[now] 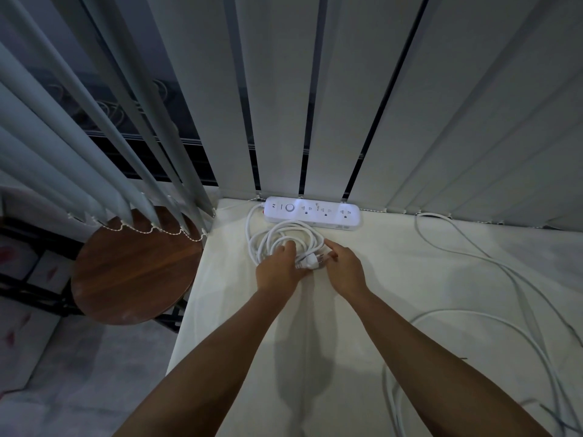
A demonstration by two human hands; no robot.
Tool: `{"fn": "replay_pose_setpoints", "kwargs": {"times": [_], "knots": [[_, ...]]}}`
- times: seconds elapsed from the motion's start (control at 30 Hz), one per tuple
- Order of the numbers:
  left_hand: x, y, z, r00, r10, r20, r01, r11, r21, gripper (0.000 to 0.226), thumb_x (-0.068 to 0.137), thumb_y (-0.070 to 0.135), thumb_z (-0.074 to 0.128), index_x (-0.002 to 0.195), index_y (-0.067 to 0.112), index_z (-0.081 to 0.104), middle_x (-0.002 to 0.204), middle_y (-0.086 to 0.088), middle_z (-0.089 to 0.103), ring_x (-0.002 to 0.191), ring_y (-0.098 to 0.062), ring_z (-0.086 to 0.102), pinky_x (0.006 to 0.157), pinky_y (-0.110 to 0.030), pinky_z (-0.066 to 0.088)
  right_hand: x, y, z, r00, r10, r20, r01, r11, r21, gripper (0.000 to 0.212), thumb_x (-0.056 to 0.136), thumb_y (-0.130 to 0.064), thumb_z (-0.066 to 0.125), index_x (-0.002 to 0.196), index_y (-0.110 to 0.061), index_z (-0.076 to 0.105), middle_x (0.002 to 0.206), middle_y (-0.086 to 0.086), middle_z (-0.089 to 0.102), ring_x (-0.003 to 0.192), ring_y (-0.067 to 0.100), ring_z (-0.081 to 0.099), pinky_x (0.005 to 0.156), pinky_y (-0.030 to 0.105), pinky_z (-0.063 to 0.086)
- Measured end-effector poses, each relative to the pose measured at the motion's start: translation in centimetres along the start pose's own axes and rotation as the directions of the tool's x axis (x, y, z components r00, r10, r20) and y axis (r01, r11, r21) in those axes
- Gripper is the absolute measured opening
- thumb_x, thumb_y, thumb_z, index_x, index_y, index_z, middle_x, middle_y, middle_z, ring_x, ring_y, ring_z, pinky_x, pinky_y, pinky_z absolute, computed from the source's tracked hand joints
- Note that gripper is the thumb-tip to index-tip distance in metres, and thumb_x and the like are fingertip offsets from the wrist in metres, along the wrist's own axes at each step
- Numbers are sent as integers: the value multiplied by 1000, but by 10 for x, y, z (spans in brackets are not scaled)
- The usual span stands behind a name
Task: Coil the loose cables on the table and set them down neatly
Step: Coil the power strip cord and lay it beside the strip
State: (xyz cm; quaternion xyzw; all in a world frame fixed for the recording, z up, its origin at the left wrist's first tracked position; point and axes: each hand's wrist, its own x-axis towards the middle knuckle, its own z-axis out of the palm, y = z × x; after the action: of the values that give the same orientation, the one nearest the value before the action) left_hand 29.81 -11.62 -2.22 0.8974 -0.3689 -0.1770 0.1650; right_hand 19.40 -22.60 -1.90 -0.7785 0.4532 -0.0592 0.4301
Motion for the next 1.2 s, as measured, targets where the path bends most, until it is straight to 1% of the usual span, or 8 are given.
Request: {"fn": "replay_pose_setpoints", "kwargs": {"times": [0.2, 0.3, 0.33, 0.4, 0.6, 0.87, 1.03, 1.2], "knots": [[2, -11, -3, 992, 104, 69, -95, 987, -127, 35, 82, 40, 67, 104, 18, 51, 101, 0, 58, 88, -22, 57, 63, -31, 41, -5, -1, 7, 988, 150, -35, -141, 971, 195, 27, 87, -10, 60, 113, -12, 56, 96, 4, 66, 90, 21, 62, 75, 28, 46], [0, -18, -3, 989, 142, 42, -131, 971, -198, 23, 84, 27, 65, 103, 18, 57, 103, 0, 59, 92, -22, 59, 69, -34, 47, -6, -5, 10, 915, 403, 28, -334, 716, 613, 32, 79, -2, 71, 105, -7, 53, 94, 10, 64, 87, 25, 66, 70, 30, 57], [-1, -18, -3, 990, 138, 29, -128, 966, -223, 24, 83, 25, 66, 105, 18, 58, 105, 0, 59, 94, -22, 59, 72, -35, 49, -6, -8, 12, 890, 452, 62, -358, 610, 707, 35, 77, 1, 72, 106, -5, 52, 95, 11, 63, 88, 25, 67, 66, 26, 57], [-1, -18, -3, 992, 125, 21, -116, 960, -253, 32, 82, 25, 67, 112, 20, 58, 109, 0, 58, 98, -21, 59, 74, -34, 49, -7, -10, 17, 863, 502, 61, -368, 540, 757, 35, 77, 5, 70, 106, -5, 52, 98, 13, 61, 89, 26, 66, 66, 27, 56], [0, -22, -10, 978, 209, 22, -207, 975, -82, 40, 81, 33, 68, 118, 24, 57, 118, 4, 55, 101, -20, 58, 69, -32, 49, -12, -7, 16, 901, 431, -56, -335, 771, 541, 20, 81, -2, 58, 99, -13, 58, 107, 9, 65, 98, 27, 64, 91, 46, 52], [-16, -33, -11, 926, 352, -136, -343, 936, 85, 39, 77, 35, 72, 112, 18, 65, 112, -1, 61, 104, -25, 55, 82, -34, 43, -25, -13, 18, 966, 232, -114, -196, 945, 262, 29, 83, -10, 58, 112, -14, 63, 113, 1, 61, 105, 18, 58, 92, 31, 46], [-20, -33, -12, 934, 332, -133, -329, 943, 42, 38, 86, 32, 64, 121, 20, 63, 121, 3, 60, 115, -22, 51, 94, -33, 40, -36, -7, 22, 943, 298, -148, -249, 927, 281, 19, 89, -23, 56, 103, -12, 62, 101, 4, 67, 93, 23, 63, 82, 36, 52], [-14, -21, -9, 912, 401, -86, -402, 916, 13, 33, 90, 18, 56, 123, 17, 63, 119, -1, 62, 110, -24, 53, 94, -36, 41, -38, -11, 26, 894, 449, -6, -370, 744, 557, 13, 84, -16, 67, 94, -10, 62, 89, 6, 68, 75, 21, 66, 69, 34, 59]]}}
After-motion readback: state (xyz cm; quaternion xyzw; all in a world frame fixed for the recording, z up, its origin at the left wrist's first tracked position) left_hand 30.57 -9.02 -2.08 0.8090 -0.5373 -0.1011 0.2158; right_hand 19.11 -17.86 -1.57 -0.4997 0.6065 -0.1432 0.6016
